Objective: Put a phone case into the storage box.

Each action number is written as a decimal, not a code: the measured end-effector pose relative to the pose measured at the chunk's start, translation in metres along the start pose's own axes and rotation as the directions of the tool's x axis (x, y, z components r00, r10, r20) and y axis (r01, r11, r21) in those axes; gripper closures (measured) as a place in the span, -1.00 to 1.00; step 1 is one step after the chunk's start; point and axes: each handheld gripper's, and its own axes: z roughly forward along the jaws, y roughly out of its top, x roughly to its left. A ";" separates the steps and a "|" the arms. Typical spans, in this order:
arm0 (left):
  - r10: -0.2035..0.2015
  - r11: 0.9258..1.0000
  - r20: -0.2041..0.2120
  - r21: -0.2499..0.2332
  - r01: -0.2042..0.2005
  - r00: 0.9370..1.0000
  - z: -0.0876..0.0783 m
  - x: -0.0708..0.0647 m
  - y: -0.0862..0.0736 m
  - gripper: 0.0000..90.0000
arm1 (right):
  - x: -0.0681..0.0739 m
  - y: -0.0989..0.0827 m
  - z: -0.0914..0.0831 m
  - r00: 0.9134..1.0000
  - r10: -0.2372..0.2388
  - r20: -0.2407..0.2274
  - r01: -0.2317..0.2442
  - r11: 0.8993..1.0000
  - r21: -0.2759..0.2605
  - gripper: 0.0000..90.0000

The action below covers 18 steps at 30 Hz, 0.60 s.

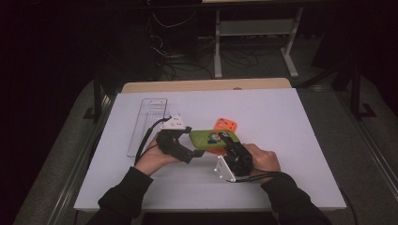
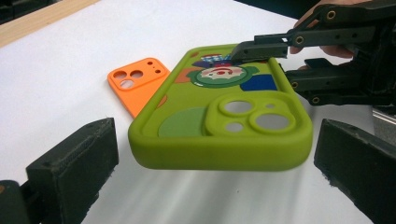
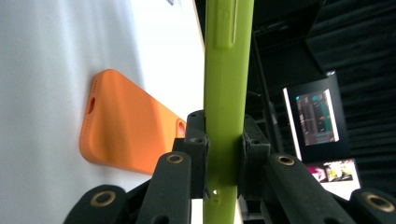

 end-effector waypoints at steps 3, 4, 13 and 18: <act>-0.019 1.000 0.001 -0.014 0.019 1.000 0.001 -0.001 0.000 -1.00 | -0.002 0.000 0.000 0.998 0.062 -0.020 -0.062 0.998 -0.001 0.69; -0.019 1.000 0.001 -0.014 0.019 1.000 0.001 -0.001 0.000 -1.00 | -0.002 0.000 0.000 0.998 0.062 -0.020 -0.062 0.998 -0.001 0.69; -0.033 0.999 -0.004 -0.008 0.033 0.999 0.000 -0.001 -0.001 -1.00 | -0.014 -0.003 -0.002 0.955 0.286 -0.085 -0.284 0.958 0.034 0.69; -0.011 1.000 -0.005 -0.013 0.011 1.000 0.001 0.000 0.000 -1.00 | -0.016 -0.005 0.000 0.909 0.398 -0.125 -0.394 0.917 0.056 0.69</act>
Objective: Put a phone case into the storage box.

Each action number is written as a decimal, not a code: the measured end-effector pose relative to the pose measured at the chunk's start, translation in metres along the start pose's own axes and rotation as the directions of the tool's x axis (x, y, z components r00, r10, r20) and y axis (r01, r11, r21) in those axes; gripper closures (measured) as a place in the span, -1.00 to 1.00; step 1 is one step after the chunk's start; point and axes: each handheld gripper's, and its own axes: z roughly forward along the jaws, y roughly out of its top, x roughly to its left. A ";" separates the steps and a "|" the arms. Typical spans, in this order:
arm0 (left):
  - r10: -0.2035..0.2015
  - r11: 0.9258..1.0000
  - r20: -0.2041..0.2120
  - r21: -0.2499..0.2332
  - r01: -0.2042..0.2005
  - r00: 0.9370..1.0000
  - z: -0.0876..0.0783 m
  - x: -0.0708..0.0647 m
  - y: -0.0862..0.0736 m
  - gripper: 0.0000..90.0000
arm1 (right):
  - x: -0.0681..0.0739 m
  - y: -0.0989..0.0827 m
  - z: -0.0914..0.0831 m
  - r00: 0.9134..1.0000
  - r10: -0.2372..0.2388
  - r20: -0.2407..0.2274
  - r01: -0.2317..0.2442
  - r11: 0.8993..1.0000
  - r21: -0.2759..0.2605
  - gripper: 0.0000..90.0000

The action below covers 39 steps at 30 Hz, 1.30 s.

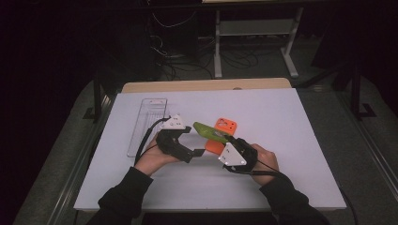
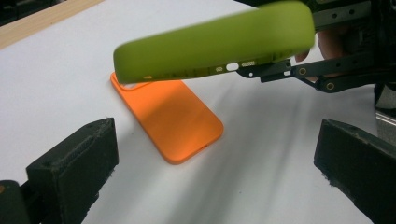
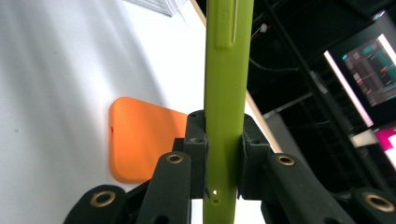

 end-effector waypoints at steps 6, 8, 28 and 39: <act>0.012 1.000 -0.005 0.018 -0.012 1.000 -0.001 0.001 0.000 -1.00 | -0.005 0.000 0.001 0.997 0.070 -0.036 -0.070 0.997 0.017 0.69; 0.018 1.000 -0.010 0.016 -0.018 1.000 -0.001 0.001 0.000 -1.00 | -0.009 -0.001 0.001 0.992 0.110 -0.061 -0.109 0.994 0.025 0.69; -0.026 0.999 -0.012 -0.022 0.026 1.000 -0.002 0.002 -0.001 -1.00 | -0.032 -0.015 0.002 0.787 0.561 -0.257 -0.561 0.824 0.083 0.68; -0.103 0.990 -0.016 -0.094 0.101 0.995 0.003 0.000 0.002 -1.00 | -0.032 -0.018 0.003 0.721 0.629 -0.291 -0.633 0.769 0.095 0.68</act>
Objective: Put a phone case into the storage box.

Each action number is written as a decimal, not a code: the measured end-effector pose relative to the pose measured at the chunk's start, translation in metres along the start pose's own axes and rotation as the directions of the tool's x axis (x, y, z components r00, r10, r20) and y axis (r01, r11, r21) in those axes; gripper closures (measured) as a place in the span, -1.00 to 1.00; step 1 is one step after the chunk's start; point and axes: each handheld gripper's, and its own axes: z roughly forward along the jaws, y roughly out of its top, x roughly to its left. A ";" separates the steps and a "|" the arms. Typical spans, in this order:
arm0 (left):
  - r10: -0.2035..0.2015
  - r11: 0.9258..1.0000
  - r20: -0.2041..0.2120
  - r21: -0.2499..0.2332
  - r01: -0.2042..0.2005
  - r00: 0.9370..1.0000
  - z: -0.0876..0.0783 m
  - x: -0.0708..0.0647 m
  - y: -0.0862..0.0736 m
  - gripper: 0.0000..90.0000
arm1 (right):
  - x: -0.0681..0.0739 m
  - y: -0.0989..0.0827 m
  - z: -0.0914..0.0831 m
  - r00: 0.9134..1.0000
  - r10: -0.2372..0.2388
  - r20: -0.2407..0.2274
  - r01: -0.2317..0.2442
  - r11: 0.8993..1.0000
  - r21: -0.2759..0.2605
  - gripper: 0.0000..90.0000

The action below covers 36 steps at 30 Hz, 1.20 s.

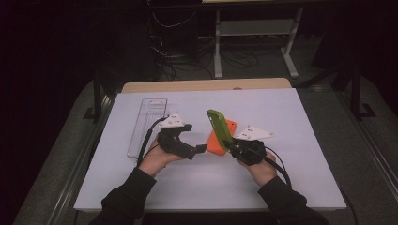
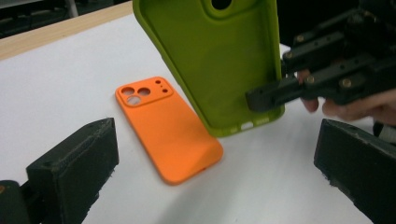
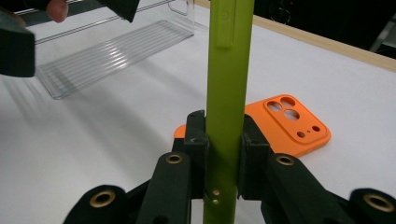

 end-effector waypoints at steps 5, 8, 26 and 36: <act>-0.040 0.998 -0.001 -0.040 0.040 0.999 0.002 0.004 0.005 -1.00 | 0.001 0.001 0.000 1.000 0.013 -0.019 -0.013 1.000 -0.010 0.68; -0.047 0.997 0.013 -0.060 0.047 0.999 0.005 0.006 0.010 -1.00 | 0.003 0.001 0.000 0.999 0.036 -0.035 -0.036 0.999 -0.014 0.68; -0.030 0.992 0.044 -0.119 0.035 0.999 0.018 0.009 0.024 -1.00 | 0.015 0.005 0.003 0.994 0.037 -0.104 -0.042 0.998 -0.047 0.68; -0.031 0.989 0.040 -0.141 0.037 0.999 0.022 0.004 0.019 -1.00 | 0.026 0.004 0.010 0.992 0.010 -0.123 -0.015 0.999 -0.043 0.68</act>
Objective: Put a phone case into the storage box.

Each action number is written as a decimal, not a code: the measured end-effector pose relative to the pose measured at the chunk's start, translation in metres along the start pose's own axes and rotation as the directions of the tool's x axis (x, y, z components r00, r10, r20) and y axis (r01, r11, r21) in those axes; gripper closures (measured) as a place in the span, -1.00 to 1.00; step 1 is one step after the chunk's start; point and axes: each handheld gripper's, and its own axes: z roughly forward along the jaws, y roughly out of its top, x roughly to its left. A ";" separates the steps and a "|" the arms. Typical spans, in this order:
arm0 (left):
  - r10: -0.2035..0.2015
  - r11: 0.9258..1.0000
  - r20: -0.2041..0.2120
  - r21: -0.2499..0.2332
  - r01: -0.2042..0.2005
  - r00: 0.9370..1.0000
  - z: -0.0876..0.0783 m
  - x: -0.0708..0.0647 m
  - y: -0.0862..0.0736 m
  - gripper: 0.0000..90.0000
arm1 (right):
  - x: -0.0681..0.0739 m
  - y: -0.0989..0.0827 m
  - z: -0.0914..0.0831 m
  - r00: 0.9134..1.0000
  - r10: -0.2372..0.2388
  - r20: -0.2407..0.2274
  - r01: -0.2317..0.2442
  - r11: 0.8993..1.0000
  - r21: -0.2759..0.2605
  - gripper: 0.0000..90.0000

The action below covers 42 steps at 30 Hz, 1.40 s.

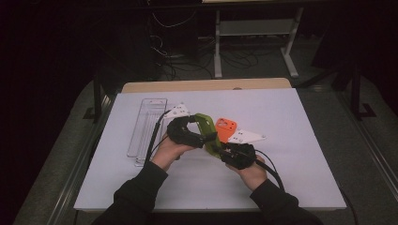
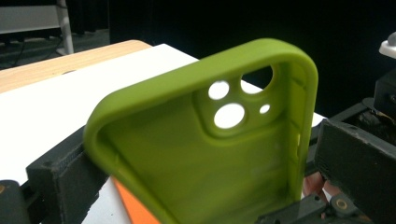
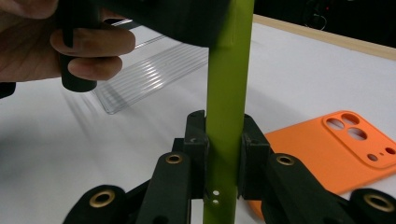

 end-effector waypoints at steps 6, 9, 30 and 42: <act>-0.005 1.000 -0.009 -0.017 0.004 1.000 0.000 -0.002 0.000 -1.00 | 0.003 0.000 0.003 1.000 0.002 0.002 -0.002 1.000 0.002 0.68; -0.023 1.000 -0.019 -0.022 0.022 1.000 0.000 -0.004 0.000 -1.00 | 0.005 -0.002 0.005 1.000 -0.005 0.008 0.004 1.000 0.014 0.68; -0.041 0.998 -0.040 -0.040 0.040 0.998 0.000 -0.005 -0.002 -0.71 | 0.010 -0.007 0.012 0.999 -0.033 0.023 0.032 0.997 0.068 0.68; -0.023 1.000 -0.048 -0.016 0.023 0.999 0.000 -0.006 -0.003 -0.67 | 0.009 -0.008 0.014 0.998 -0.060 0.021 0.057 0.993 0.107 0.49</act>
